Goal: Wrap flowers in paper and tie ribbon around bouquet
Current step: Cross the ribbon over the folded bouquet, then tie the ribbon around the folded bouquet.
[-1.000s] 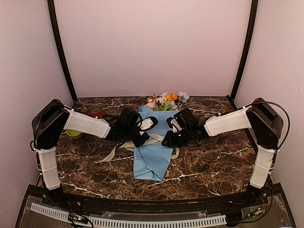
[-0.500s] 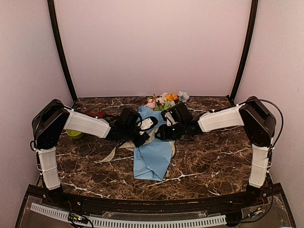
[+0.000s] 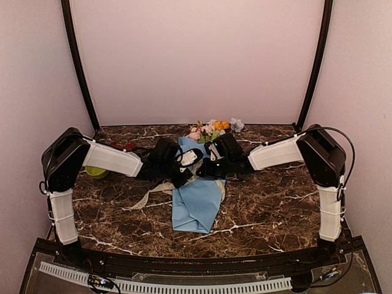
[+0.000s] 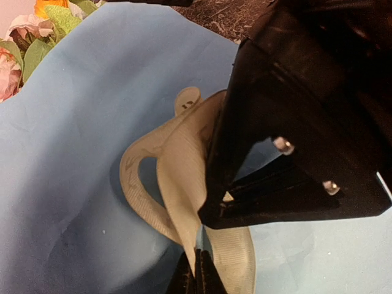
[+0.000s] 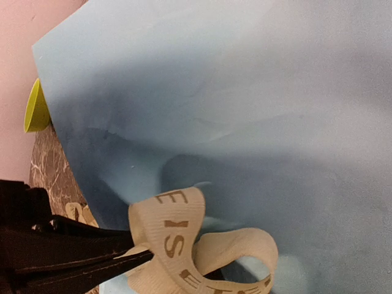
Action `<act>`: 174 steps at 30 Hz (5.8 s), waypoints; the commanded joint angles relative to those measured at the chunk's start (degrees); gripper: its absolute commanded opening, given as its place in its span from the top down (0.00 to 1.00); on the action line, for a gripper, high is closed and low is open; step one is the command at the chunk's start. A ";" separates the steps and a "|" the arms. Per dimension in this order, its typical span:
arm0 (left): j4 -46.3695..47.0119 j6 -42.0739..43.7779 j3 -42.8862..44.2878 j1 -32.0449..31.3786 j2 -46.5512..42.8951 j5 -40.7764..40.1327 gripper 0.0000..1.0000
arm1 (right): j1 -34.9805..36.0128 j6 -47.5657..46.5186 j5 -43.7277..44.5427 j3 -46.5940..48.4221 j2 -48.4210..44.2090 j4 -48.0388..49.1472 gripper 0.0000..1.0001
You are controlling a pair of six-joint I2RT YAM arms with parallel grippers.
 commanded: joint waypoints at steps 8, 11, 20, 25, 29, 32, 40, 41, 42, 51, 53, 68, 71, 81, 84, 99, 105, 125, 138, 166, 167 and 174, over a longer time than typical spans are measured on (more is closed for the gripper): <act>-1.35 -1.27 1.86 1.20 0.25 -2.94 1.00 | -0.51 -6.48 -12.75 -2.89 -5.80 -6.10 1.00; -1.28 -1.28 1.74 1.25 0.41 -3.33 1.00 | -0.48 -11.11 -16.56 -6.52 -10.08 -11.59 1.00; -1.78 -1.82 1.34 1.47 1.04 -3.81 1.00 | -0.66 -22.50 -22.19 -10.19 -20.92 -29.70 1.00; -0.92 -1.53 -0.46 1.47 -0.97 -0.97 0.98 | -4.72 -23.74 -15.89 -12.86 -24.77 -33.99 1.00; -1.20 -0.98 -1.40 1.47 -4.18 2.09 0.65 | -6.64 -23.14 -15.70 -13.95 -23.35 -31.72 1.00; -4.76 0.83 -1.34 1.53 -7.47 6.32 0.50 | -6.76 -22.92 -15.35 -12.34 -21.69 -30.77 1.00; -18.01 4.88 -8.52 2.54 -20.66 8.51 0.37 | -7.11 -24.63 -12.81 -7.88 -18.04 -32.12 1.00; -18.85 4.98 -10.44 3.12 -22.14 8.09 0.37 | -7.11 -24.87 -12.44 -6.86 -17.70 -32.53 1.00; -19.66 5.04 -12.10 3.71 -23.48 7.10 0.36 | -7.09 -25.22 -12.27 -6.38 -17.43 -32.92 1.00; -28.05 4.25 -13.97 10.31 -19.11 -2.88 0.32 | -7.12 -27.51 -13.28 -4.15 -17.54 -33.47 1.00; -31.10 2.96 -12.12 11.70 -15.82 -1.54 0.33 | -7.16 -27.74 -12.61 -3.62 -17.37 -33.87 1.00; -26.02 -4.77 -10.68 12.77 -9.59 -8.88 1.00 | -8.14 -31.08 -11.66 1.57 -17.26 -38.02 1.00; -24.88 -8.30 -11.18 14.50 -12.10 -13.88 1.00 | -9.80 -31.94 -12.52 3.28 -18.39 -38.17 1.00; -17.34 -12.65 -16.78 15.76 -25.71 -17.01 1.00 | -12.10 -29.88 -7.92 9.26 -17.17 -35.86 1.00; -13.50 -14.14 -17.80 15.38 -30.58 -14.51 1.00 | -10.93 -29.79 -7.62 13.01 -14.53 -35.78 1.00; -7.37 -15.75 -8.43 3.90 -30.89 -13.91 1.00 | -6.97 -29.62 -0.74 30.15 -7.68 -32.72 1.00; -5.67 -16.06 -9.37 2.95 -29.85 -11.50 1.00 | -9.17 -32.36 7.80 33.82 -5.17 -31.01 1.00; -4.59 -16.33 -4.38 0.78 -24.35 -9.55 1.00 | -7.60 -32.47 4.31 38.75 -3.91 -30.61 1.00; -10.68 -41.48 -31.03 32.60 -39.84 -8.95 1.00 | -52.94 -3.80 -2.30 -20.24 -28.37 -2.57 1.00; -14.89 -50.48 -49.20 49.06 -55.64 -9.07 1.00 | -74.84 -9.57 -1.42 -31.42 -32.46 -1.55 1.00; -14.87 -50.47 -49.19 49.08 -55.58 -9.10 1.00 | -74.84 -9.72 -1.60 -31.23 -32.41 -1.62 1.00; -14.80 -50.06 -49.08 49.63 -55.70 -8.43 1.00 | -74.88 -10.27 -1.61 -30.34 -32.15 -2.50 1.00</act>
